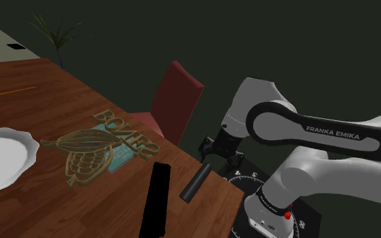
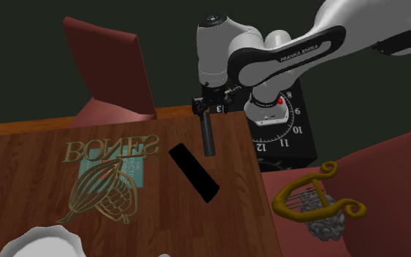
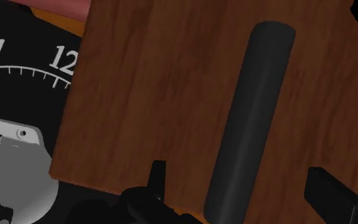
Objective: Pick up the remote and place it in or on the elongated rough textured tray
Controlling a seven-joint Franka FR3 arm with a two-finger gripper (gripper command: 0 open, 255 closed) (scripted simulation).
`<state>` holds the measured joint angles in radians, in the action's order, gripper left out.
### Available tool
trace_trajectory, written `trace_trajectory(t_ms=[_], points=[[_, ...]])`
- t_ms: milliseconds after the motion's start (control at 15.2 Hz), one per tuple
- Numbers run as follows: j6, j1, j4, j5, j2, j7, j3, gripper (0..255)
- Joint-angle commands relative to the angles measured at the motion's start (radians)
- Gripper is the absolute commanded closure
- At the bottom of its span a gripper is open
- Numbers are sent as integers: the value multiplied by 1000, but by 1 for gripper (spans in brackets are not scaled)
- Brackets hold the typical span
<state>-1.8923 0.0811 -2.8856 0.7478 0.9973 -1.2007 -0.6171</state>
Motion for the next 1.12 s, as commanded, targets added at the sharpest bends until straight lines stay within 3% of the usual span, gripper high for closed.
trace_trajectory(t_ms=[0,132,660,1056], points=[[-93,8,-6,100,-55,-98,-90,0],[-183,34,8,186,-123,-182,-178,0],[-329,48,-12,286,-241,-149,-292,0],[-329,48,-12,286,-240,-149,-292,0]])
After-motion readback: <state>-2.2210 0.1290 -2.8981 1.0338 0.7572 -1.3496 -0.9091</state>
